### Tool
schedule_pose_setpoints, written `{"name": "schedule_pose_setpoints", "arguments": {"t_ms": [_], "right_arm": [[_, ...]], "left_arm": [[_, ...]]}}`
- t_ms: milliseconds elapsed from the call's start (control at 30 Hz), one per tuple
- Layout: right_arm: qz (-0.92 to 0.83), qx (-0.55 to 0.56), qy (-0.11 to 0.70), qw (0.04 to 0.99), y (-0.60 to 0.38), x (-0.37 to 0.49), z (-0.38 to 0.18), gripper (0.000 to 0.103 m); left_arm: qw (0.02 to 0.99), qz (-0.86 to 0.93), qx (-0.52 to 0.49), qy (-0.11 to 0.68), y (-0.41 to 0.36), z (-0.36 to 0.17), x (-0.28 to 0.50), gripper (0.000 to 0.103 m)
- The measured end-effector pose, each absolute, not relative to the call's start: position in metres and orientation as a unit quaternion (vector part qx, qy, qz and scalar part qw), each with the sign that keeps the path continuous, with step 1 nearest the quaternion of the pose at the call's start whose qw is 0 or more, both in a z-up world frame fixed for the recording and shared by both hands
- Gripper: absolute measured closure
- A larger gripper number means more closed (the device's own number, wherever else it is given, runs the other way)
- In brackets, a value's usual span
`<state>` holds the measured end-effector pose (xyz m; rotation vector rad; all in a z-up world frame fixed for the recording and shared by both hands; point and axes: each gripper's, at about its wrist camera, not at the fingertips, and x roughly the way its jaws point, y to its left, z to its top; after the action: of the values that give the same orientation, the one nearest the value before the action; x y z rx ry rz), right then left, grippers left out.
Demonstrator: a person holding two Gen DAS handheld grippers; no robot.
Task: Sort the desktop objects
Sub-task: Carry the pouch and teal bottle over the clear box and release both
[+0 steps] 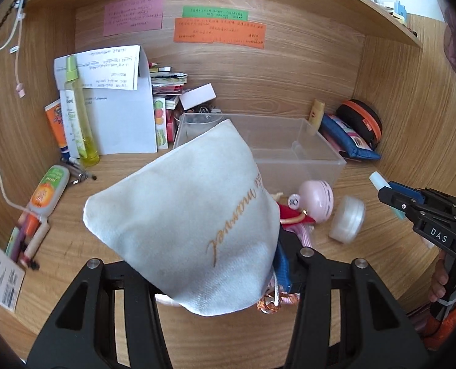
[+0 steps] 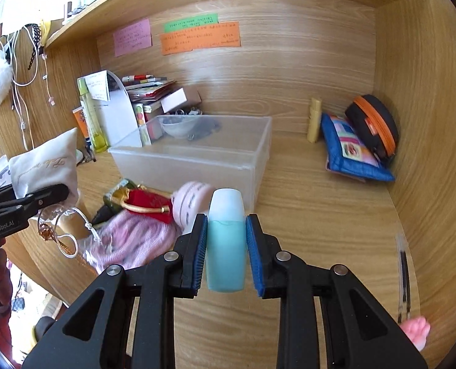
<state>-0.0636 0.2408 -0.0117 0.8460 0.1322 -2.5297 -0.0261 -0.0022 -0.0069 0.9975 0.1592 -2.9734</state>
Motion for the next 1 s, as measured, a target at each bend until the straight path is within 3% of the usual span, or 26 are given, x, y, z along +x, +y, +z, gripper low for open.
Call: {"name": "schedule_pose_setpoints", "arguments": {"t_ms": [667,1000], "right_arm": [[-0.916,0.297,0.061,0.264,0.196,-0.142,0.026,0.080],[-0.897,0.335,0.075,0.278,0.171,-0.194,0.014,0.080]], "left_arm": [[-0.020,-0.947,0.322,0.014,-0.021,0.023,-0.116,0.054],[-0.042,-0.933,0.357,-0.011,-0.017,0.007,-0.173,0.054]]}}
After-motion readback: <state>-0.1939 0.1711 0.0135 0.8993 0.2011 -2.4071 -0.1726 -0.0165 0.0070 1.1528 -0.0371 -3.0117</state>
